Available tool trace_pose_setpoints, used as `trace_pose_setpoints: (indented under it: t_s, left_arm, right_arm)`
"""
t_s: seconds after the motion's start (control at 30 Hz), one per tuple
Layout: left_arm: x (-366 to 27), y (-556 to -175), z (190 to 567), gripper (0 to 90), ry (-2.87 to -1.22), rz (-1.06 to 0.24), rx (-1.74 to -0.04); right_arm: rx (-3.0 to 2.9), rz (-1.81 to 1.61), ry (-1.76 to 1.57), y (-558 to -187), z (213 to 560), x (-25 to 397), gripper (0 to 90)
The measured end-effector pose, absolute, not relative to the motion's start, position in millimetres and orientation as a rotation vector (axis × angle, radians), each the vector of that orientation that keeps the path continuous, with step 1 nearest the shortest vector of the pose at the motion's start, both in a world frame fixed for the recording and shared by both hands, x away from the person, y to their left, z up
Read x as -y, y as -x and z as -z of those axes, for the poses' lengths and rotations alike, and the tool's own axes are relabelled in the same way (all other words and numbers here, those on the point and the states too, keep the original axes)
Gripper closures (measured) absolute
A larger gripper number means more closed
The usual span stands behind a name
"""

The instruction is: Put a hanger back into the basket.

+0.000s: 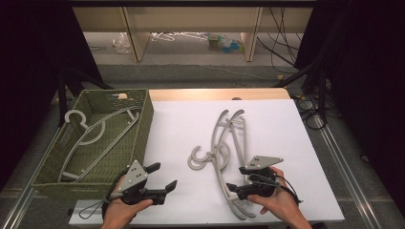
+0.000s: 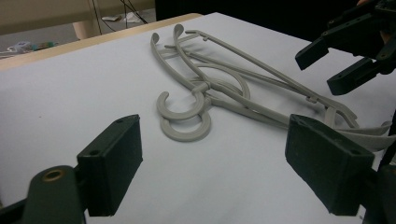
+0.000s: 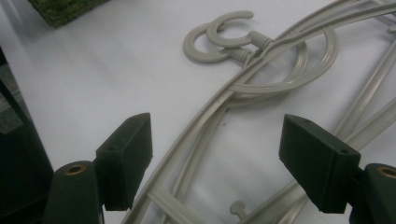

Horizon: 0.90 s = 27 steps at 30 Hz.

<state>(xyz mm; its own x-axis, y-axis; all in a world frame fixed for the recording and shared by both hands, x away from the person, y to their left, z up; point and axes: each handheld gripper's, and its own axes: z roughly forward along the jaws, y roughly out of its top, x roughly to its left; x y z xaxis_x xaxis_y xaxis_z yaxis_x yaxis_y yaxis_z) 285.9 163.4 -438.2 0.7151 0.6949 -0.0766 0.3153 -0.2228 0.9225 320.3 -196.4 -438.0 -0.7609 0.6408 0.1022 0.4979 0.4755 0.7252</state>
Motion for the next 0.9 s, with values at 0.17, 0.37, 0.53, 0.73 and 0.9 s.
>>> trace_pose_setpoints:
  t_s: [0.17,0.37,0.53,0.73,0.9]
  left_arm:
    - [-162,-284,439,18.9,-1.811,-0.423,-0.815]
    - [-165,-283,438,19.0,-1.803,-0.444,-0.817]
    - [-163,-283,439,19.0,-1.814,-0.446,-0.793]
    - [-164,-283,440,19.1,-1.829,-0.445,-0.79]
    - [-165,-283,440,19.1,-1.829,-0.446,-0.786]
  right_arm:
    - [-2.564,-1.045,-1.013,-331,448,179,27.8]
    - [-2.618,-0.932,-1.028,-349,457,166,31.0]
    - [-2.667,-0.853,-1.039,-354,460,152,32.0]
    - [-2.741,-0.757,-1.011,-361,465,133,38.7]
    - [-2.767,-0.705,-1.032,-367,466,127,44.5]
